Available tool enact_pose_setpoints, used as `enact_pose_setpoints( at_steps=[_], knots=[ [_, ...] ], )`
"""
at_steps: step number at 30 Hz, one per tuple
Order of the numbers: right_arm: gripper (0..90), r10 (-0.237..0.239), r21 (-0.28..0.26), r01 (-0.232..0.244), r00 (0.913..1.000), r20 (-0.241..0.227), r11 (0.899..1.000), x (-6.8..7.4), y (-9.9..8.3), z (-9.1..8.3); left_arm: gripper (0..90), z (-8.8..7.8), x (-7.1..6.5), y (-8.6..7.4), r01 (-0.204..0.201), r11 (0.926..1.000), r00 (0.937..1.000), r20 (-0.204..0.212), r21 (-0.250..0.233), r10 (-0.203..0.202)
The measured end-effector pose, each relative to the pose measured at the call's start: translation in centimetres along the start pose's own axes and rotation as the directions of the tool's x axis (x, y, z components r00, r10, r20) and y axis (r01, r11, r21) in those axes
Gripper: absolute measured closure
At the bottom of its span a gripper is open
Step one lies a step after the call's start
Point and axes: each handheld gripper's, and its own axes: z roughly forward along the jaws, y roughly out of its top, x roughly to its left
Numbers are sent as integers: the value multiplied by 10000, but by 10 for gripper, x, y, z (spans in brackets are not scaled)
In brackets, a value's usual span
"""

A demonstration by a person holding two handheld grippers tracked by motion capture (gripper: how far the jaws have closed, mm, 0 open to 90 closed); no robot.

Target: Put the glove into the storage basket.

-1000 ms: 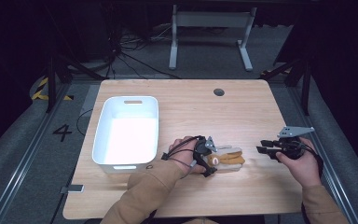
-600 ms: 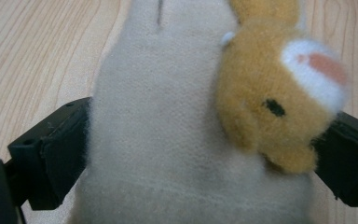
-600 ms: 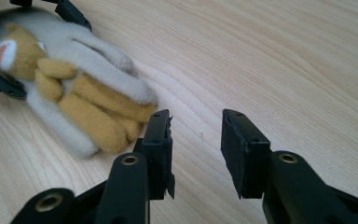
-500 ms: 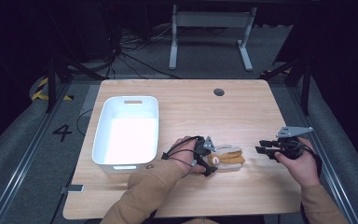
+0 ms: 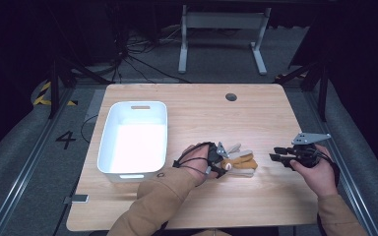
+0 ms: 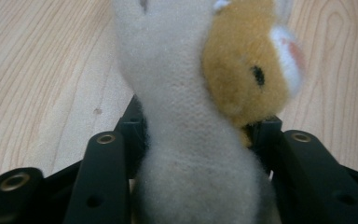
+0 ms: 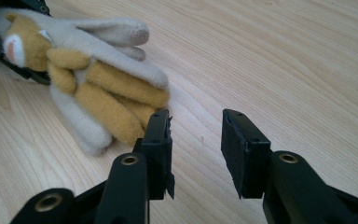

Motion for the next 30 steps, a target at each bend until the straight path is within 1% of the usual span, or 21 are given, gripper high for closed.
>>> enact_pose_setpoints(
  at_steps=[3, 5, 7, 8, 10, 14, 20, 23, 25, 28, 29, 30],
  knots=[
    [632, -18, -7, 18, 10000, -6, 10000, 0, 0, 0, 586, 0, 0, 2, 47, 9999, 10000, -87, 154, -46],
    [632, -23, 1, 23, 10000, -10, 10000, 0, 0, 0, 604, 0, -1, 3, 187, 9996, 9997, -160, 222, -184],
    [633, -32, -6, 32, 10000, 2, 10000, 0, 0, 0, 613, -1, -1, 4, 124, 9996, 9997, -211, 248, -119],
    [633, -36, -12, 36, 10000, -1, 10000, 0, 0, 0, 622, -1, -2, 4, 162, 9995, 9996, -222, 262, -156],
    [633, -39, -3, 39, 10000, -3, 10000, 0, 0, 0, 636, 0, -2, 4, 130, 9997, 9996, -246, 200, -125],
    [633, -43, -2, 43, 10000, -4, 10000, 0, 0, 0, 664, -1, -4, 5, 136, 9995, 9995, -305, 299, -127],
    [633, -32, -25, 32, 10000, 9, 10000, -1, 0, 0, 671, -1, -5, 6, 161, 9990, 9994, -323, 414, -148],
    [631, 20, -40, -20, 10000, 2, 10000, -1, 0, 0, 672, -1, -5, 9, 547, 9970, 9980, -353, 553, -528],
    [631, 22, -39, -22, 10000, -7, 10000, -2, 0, 0, 673, -1, -5, 10, 684, 9960, 9971, -372, 573, -664],
    [630, 70, -64, -70, 10000, -4, 10000, -2, 0, 0, 674, -1, -5, 10, 954, 9950, 9950, -335, 284, -944],
    [629, 78, -66, -78, 10000, -5, 9999, -2, -1, 0, 674, -2, -5, 10, 1040, 9943, 9943, -281, 252, -1033],
    [628, 94, -70, -95, 10000, -16, 9999, -2, -1, 0, 675, -3, -5, 11, 1085, 9936, 9938, -264, 319, -1077]
  ],
)
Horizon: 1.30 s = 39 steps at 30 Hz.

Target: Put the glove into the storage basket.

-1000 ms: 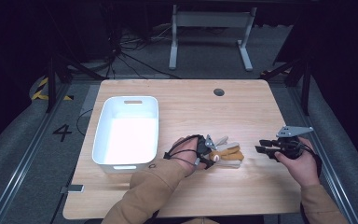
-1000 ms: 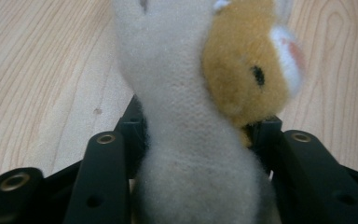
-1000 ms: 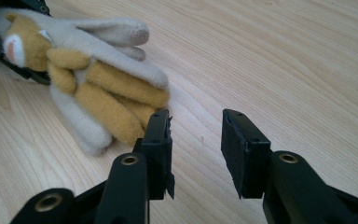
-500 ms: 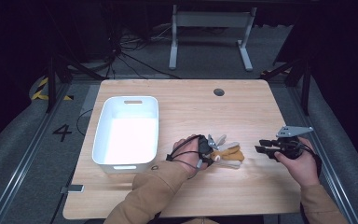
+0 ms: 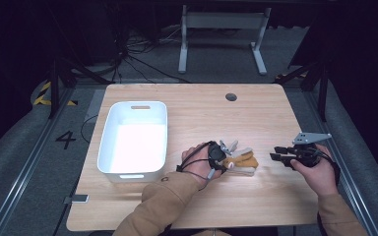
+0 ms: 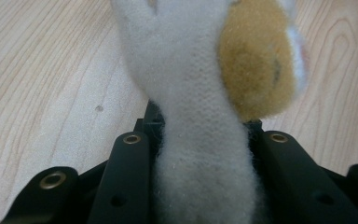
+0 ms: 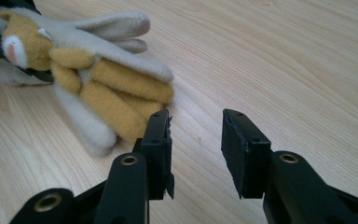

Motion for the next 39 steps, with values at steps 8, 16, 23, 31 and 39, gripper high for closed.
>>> enact_pose_setpoints(
  at_steps=[8, 16, 23, 31, 39],
  knots=[
    [631, 89, -44, -89, 9999, 74, 10000, -2, -1, -2, 672, -19, 1, 10, 384, 9989, 9992, -80, -279, -386],
    [638, 126, -40, -126, 9998, 125, 9999, -3, -1, -1, 672, -39, 4, 16, 756, 9963, 9969, -201, -408, -765],
    [639, 300, -20, -300, 9995, 76, 9995, -5, -3, 0, 671, -57, 9, 20, 979, 9933, 9947, -269, -607, -997],
    [634, 431, 64, -431, 9991, 24, 9991, -6, -2, 4, 669, -81, 14, 23, 1312, 9863, 9891, -542, -998, -1370],
    [634, 299, 177, -297, 9995, -134, 9994, -7, 5, 14, 668, -99, 19, 20, 1590, 9804, 9836, -672, -1164, -1675]
  ],
)
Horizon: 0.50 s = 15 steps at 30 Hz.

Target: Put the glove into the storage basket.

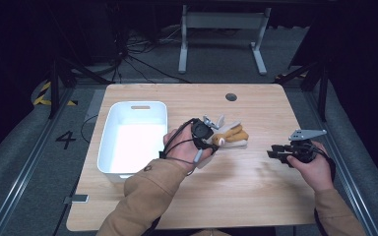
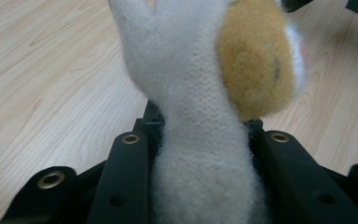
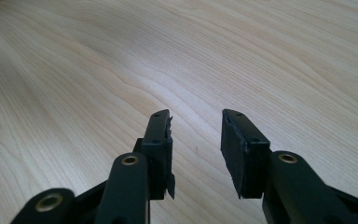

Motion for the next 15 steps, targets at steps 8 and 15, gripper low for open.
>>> enact_pose_setpoints(
  at_steps=[8, 15],
  knots=[
    [634, -131, -25, 131, 9997, -191, 9999, -1, 11, 9, 667, -19, 7, 2, 271, 9995, 9993, -253, -183, -275],
    [632, -396, -26, 395, 9983, -436, 9992, 0, 21, 21, 665, -37, 14, -1, 693, 9968, 9962, -508, -395, -713]
  ],
)
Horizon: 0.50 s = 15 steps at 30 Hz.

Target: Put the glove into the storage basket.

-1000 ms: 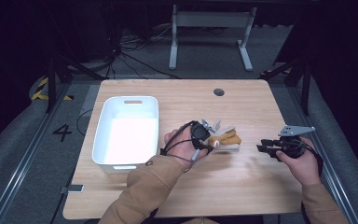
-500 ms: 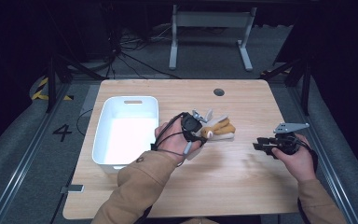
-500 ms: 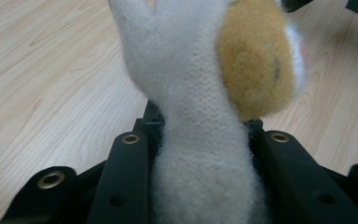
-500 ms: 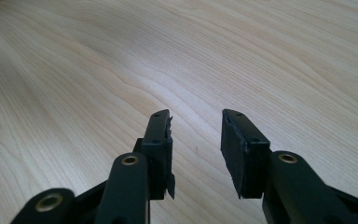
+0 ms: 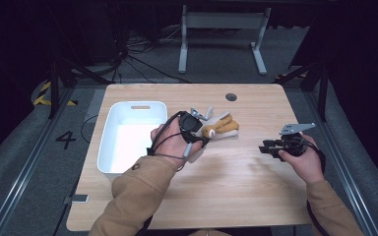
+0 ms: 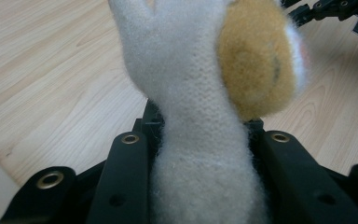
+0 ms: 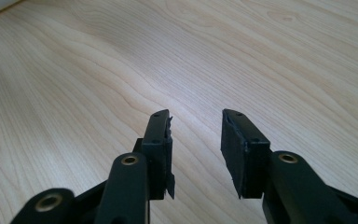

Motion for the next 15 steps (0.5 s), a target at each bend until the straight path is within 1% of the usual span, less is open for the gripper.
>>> enact_pose_setpoints(
  at_steps=[3, 6, 7, 13, 15],
  knots=[
    [632, -53, 50, 53, 10000, -81, 10000, 1, 3, 4, 665, -6, 4, -2, 104, 9999, 9999, -121, -47, -104],
    [630, -124, 63, 125, 9998, -125, 9999, 2, 6, 7, 664, -13, 8, -4, 277, 9996, 9996, -94, -73, -278],
    [629, -152, 92, 154, 9998, -128, 9998, 2, 6, 8, 664, -15, 10, -4, 350, 9993, 9993, -129, -146, -352],
    [628, -218, 169, 223, 9993, -305, 9996, 2, 13, 17, 664, -33, 17, -9, 614, 9977, 9969, -471, -292, -627],
    [627, -295, 158, 301, 9988, -398, 9994, 2, 17, 21, 663, -40, 20, -11, 732, 9968, 9952, -625, -319, -751]
  ],
)
